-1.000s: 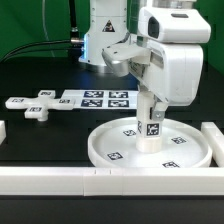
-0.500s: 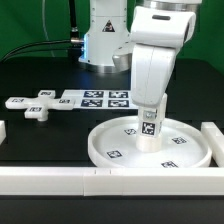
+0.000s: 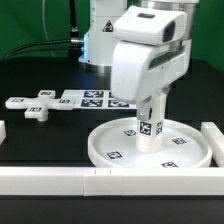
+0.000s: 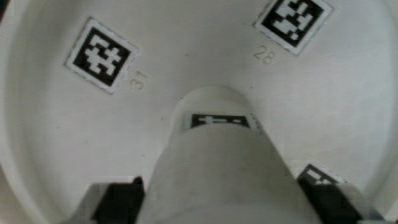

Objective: Assemble round table

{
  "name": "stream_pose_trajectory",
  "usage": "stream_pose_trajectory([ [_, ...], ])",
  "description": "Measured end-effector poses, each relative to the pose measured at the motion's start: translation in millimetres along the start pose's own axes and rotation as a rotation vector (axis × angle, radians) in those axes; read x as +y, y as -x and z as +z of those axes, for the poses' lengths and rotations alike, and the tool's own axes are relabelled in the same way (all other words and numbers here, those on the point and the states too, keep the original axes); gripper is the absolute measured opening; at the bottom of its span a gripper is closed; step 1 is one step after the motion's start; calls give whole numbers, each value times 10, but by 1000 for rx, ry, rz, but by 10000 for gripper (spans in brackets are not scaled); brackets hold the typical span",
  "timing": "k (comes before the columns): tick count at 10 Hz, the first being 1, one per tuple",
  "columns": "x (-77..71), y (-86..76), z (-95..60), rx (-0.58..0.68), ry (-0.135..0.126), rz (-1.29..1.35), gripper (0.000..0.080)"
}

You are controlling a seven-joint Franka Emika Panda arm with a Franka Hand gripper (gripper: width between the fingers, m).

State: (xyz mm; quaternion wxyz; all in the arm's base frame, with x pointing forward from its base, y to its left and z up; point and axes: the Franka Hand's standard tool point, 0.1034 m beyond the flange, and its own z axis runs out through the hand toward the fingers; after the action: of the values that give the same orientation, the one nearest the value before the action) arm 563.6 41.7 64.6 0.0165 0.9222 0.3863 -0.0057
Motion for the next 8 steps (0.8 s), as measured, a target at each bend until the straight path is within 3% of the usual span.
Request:
stream_pose_trajectory([
  [3,-4,14,4,6,-31,335,412],
  [8,5,17,6,10,-47,700,412],
])
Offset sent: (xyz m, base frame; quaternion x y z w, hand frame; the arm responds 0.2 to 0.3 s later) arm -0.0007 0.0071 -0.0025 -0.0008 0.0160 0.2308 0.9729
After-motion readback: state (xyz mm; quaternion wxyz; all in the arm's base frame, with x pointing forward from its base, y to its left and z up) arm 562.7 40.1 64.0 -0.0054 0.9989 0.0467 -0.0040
